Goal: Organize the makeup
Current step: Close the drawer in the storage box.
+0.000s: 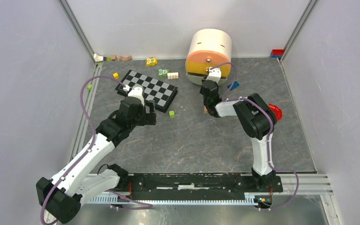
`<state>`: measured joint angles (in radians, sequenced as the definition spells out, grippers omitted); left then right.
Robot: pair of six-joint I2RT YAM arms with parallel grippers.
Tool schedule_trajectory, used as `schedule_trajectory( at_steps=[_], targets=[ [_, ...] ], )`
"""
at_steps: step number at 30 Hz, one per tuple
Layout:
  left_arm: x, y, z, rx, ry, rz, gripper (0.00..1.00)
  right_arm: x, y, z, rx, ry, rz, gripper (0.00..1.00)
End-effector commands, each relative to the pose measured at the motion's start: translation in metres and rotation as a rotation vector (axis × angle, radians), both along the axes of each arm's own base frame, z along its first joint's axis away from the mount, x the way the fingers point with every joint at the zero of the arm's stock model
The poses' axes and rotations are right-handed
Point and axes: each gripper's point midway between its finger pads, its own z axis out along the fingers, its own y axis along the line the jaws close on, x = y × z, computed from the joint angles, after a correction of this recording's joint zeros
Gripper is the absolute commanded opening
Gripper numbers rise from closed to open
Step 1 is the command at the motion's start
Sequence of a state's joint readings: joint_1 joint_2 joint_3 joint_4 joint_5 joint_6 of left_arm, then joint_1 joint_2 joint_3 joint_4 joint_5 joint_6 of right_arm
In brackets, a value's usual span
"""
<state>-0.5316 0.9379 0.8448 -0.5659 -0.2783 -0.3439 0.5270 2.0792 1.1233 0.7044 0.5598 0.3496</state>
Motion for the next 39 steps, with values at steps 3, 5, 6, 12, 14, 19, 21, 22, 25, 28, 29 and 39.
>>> schedule_trajectory(
  at_steps=[3,5,6,12,14,19,21,22,25,28,29,39],
  targets=[
    [0.007,0.0,0.011,0.009,-0.047,-0.015,0.98,0.028,0.01,0.047,0.05,-0.193,0.001,0.29],
    [0.007,0.0,0.01,0.009,-0.047,-0.014,0.99,0.03,0.01,0.045,0.038,-0.194,0.0,0.32],
    [0.007,0.0,0.01,0.009,-0.047,-0.014,0.98,0.031,0.009,0.045,0.031,-0.195,-0.006,0.33],
    [0.007,0.0,0.01,0.008,-0.045,-0.016,0.99,0.035,-0.002,0.045,0.021,-0.212,-0.046,0.34],
    [0.007,-0.001,0.009,0.009,-0.042,-0.016,0.99,0.038,-0.005,0.045,0.02,-0.216,-0.052,0.34],
    [0.007,-0.001,0.008,0.01,-0.038,-0.018,0.99,0.044,-0.012,0.045,0.021,-0.23,-0.063,0.34],
    [0.008,-0.001,0.008,0.011,-0.039,-0.016,0.99,0.047,-0.012,0.045,0.024,-0.235,-0.059,0.34],
    [0.008,-0.001,0.008,0.011,-0.038,-0.016,0.99,0.048,-0.012,0.045,0.024,-0.239,-0.056,0.34],
    [0.008,0.0,0.007,0.015,-0.037,-0.015,0.99,0.052,-0.01,0.047,0.014,-0.249,-0.038,0.35],
    [0.008,-0.001,0.007,0.016,-0.035,-0.016,0.99,0.048,-0.009,0.051,0.012,-0.263,-0.014,0.35],
    [0.009,0.0,0.007,0.017,-0.035,-0.014,0.99,0.044,-0.008,0.053,0.016,-0.272,-0.005,0.35],
    [0.009,0.0,0.004,0.022,-0.026,-0.012,0.99,-0.011,-0.006,0.08,0.035,-0.341,0.064,0.4]
  ],
)
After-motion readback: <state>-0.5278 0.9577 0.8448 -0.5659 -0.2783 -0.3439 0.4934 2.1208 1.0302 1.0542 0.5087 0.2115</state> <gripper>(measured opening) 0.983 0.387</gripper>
